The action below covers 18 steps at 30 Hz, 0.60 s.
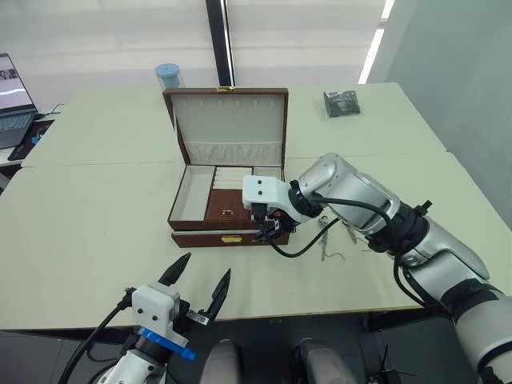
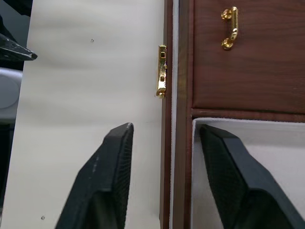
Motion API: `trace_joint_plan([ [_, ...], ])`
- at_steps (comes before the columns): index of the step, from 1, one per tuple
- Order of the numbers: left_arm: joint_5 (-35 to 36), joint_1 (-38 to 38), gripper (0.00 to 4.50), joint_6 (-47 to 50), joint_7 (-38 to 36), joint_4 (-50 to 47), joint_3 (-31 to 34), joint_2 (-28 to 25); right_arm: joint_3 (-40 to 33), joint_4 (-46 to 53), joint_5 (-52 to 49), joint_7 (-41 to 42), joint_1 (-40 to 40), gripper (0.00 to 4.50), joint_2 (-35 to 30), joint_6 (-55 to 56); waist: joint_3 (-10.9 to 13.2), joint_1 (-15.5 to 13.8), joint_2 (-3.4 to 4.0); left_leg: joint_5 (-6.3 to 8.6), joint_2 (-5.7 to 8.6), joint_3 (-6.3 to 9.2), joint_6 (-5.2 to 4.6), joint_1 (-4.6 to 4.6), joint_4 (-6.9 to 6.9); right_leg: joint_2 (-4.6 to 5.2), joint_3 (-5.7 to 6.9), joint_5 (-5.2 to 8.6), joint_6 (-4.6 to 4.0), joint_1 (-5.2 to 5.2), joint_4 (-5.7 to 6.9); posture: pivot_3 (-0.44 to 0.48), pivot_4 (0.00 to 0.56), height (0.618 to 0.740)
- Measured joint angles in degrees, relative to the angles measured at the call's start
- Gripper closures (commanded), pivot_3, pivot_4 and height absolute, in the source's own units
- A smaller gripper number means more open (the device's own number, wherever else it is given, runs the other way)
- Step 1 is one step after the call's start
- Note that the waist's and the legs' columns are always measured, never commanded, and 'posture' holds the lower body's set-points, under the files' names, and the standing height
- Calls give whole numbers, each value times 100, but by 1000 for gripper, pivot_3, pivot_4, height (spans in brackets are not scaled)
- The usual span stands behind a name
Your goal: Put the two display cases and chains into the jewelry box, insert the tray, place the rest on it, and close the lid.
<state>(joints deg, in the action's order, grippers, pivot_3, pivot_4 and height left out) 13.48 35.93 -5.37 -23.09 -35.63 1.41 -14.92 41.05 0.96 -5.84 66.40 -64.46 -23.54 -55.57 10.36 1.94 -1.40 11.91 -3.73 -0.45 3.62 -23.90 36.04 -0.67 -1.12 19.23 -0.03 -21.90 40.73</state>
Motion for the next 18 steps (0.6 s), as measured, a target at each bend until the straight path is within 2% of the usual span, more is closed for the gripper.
trace_joint_plan([
  [4,7,-24,0,0,-5,0,6,-5,-164,-2,-79,23,-1,37,-43,-27,0,1,0,0,-1,-1,0,-2,0,0,-1,0,0,-4,1,0,150,740],
  [12,31,-61,0,0,-18,1,31,-71,-415,42,-215,81,-81,37,-81,-29,0,1,0,0,0,-2,0,-3,0,0,-2,0,0,-5,2,0,150,740],
  [15,41,-88,0,2,-26,2,56,-108,-816,-31,-360,-78,-78,37,166,-30,0,4,0,0,-1,-1,0,-4,-2,-1,-2,0,0,-8,4,0,150,740],
  [18,77,-119,0,11,-34,2,61,-124,-1156,-168,-473,-382,8,588,507,10,0,3,-1,0,-1,-2,0,-5,-2,-1,-3,0,0,-9,4,0,150,740],
])
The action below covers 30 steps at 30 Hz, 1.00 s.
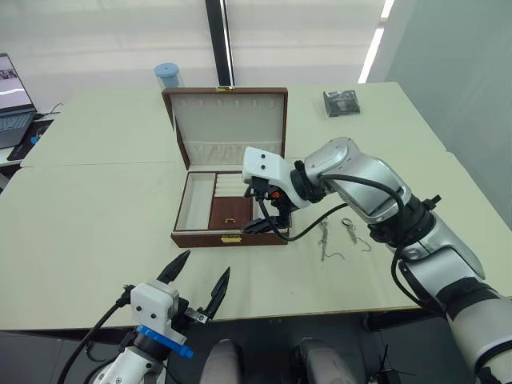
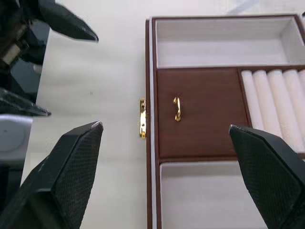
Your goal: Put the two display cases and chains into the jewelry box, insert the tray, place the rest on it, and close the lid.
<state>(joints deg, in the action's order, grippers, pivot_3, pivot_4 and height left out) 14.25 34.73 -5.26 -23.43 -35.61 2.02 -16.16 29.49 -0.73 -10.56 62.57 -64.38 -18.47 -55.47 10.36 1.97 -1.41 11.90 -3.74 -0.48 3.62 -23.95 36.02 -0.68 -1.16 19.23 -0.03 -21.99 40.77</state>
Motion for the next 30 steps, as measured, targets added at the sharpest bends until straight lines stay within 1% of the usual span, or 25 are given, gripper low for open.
trace_joint_plan([
  [3,25,-18,0,8,-16,1,8,-27,-404,-183,-128,-358,188,1575,408,292,0,-1,0,0,1,-1,0,-1,0,0,-1,0,0,-1,0,0,150,740],
  [5,52,-32,0,16,-42,2,23,-52,-796,-335,-244,-602,402,2287,749,838,-1,-4,-1,0,1,-1,0,-2,0,0,0,0,0,-1,0,0,150,740],
  [8,93,-73,0,38,-77,2,73,-69,-1083,-485,-367,-747,683,2971,1007,1508,-1,-5,-2,0,2,-2,0,-3,0,0,0,0,0,0,1,0,150,740],
  [10,111,-98,0,95,-89,2,84,-103,-1116,-621,-377,-796,875,3426,1094,1772,-1,-4,-2,0,2,-3,0,-3,0,0,0,0,0,0,1,0,150,740],
  [11,118,-126,0,128,-95,2,94,-119,-1107,-764,-337,-822,1042,3720,1138,2036,-4,-5,-7,0,2,-2,0,-2,0,0,0,0,0,1,1,0,150,740],
  [14,139,-171,0,159,-103,2,121,-156,-957,-1221,-114,-965,1312,4440,1242,2513,-4,-3,-7,0,0,-5,0,-1,0,0,-2,0,0,-1,4,0,150,740],
  [18,165,-263,0,238,-115,2,165,-182,-755,-2146,344,-1254,1427,4479,1332,3077,-4,-3,-7,0,0,-8,0,-1,0,-1,-4,0,0,-1,6,0,150,740],
  [21,172,-296,0,249,-128,2,212,-214,-761,-2404,495,-1301,1418,4479,1399,3407,-8,4,-11,0,-2,-11,0,5,-1,-2,-9,0,0,-1,7,0,150,740],
  [27,232,-315,0,282,-196,2,287,-246,-878,-2553,455,-1244,1422,4479,1513,3565,-12,3,-15,0,-3,-9,0,8,-1,-2,-7,0,0,1,11,0,150,740],
  [29,275,-353,0,374,-218,2,305,-279,-1098,-2480,211,-1158,1452,4479,1553,3395,-11,-7,-14,0,-3,-8,0,3,-1,-2,-6,0,0,-1,11,0,150,740],
  [30,355,-366,0,472,-234,0,318,-318,-1233,-2365,38,-1097,1464,4314,1548,3292,-11,-7,-15,0,-3,-8,0,2,-1,-2,-6,0,0,-1,10,0,150,740],
])
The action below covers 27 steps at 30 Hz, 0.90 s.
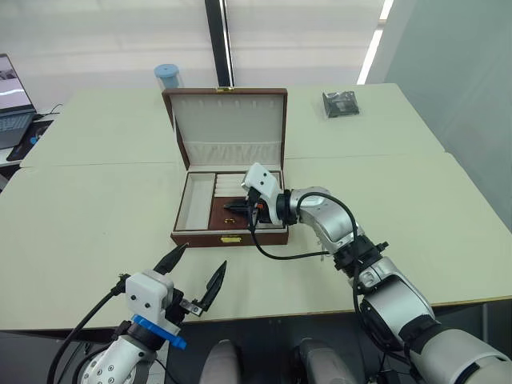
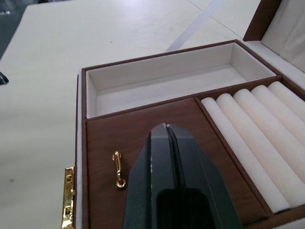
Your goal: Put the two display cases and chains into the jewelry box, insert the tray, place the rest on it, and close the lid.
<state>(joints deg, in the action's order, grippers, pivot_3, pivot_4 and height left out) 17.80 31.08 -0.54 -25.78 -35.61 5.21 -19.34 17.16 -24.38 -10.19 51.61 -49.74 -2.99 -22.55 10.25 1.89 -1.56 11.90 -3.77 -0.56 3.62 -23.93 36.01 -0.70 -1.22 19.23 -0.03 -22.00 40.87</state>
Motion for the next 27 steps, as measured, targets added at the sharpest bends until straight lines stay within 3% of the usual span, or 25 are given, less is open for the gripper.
trace_joint_plan([
  [2,204,-25,0,268,-37,-2,102,-143,-274,349,-334,158,6,3945,-63,-169,1,-2,0,0,-1,3,0,-1,0,0,2,0,0,0,0,0,150,740],
  [7,975,-303,0,1022,-182,-1,655,-589,-722,1056,-736,348,124,2516,-625,-428,-2,-21,-5,0,3,10,0,-1,1,1,10,0,0,4,-1,0,150,740],
  [15,1860,-715,0,1919,-959,711,1778,-1696,-1303,1984,-847,565,1458,82,-2149,-320,-1,-11,-7,0,4,5,0,1,-2,2,6,1,0,3,-4,0,150,740],
  [22,1892,-1486,0,2022,-1790,2344,2535,-2678,-2113,2613,-939,631,3016,34,-3374,-170,1,-32,-10,0,6,-9,0,0,-4,-4,15,4,-4,3,-5,0,150,740],
  [27,1760,-1953,0,2015,-2135,3202,2814,-3079,-2742,2545,-959,637,3554,34,-3904,12,0,3,-12,0,5,-11,0,6,-3,0,-1,3,-2,3,-5,0,150,740],
])
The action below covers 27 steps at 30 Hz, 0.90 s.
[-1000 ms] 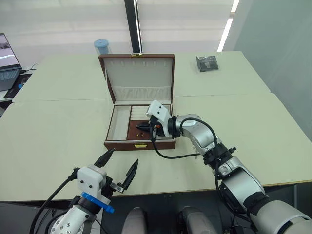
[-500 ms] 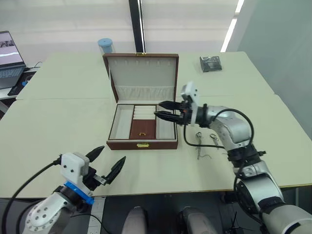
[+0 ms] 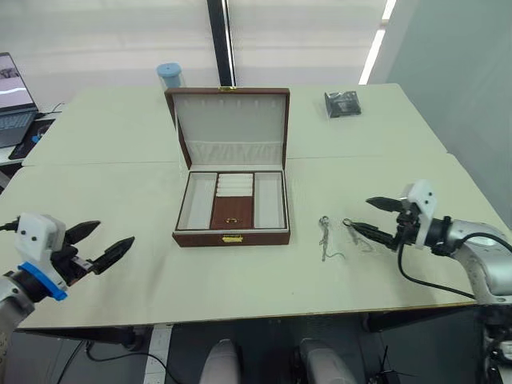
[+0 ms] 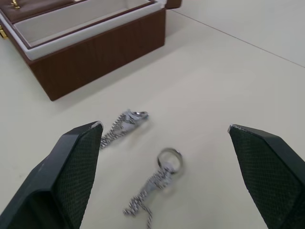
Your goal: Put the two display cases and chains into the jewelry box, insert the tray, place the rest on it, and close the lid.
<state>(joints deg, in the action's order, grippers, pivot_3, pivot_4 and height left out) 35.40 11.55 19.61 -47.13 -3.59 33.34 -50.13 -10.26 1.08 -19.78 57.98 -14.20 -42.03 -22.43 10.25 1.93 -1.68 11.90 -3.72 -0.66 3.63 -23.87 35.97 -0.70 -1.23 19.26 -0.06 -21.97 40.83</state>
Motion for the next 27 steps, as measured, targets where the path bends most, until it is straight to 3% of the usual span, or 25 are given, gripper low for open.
trace_joint_plan([
  [11,-474,-528,0,-255,-473,1232,187,-376,-426,-923,69,51,421,34,-319,712,1,-12,-1,0,-2,-26,1,-1,-1,6,1,0,-1,-2,2,0,150,740],
  [27,-628,-541,0,-254,-595,1190,193,-306,-477,-1148,68,-69,588,34,-456,803,1,-8,-1,-1,-5,-29,1,1,-1,5,2,0,-1,-2,4,0,150,740],
])
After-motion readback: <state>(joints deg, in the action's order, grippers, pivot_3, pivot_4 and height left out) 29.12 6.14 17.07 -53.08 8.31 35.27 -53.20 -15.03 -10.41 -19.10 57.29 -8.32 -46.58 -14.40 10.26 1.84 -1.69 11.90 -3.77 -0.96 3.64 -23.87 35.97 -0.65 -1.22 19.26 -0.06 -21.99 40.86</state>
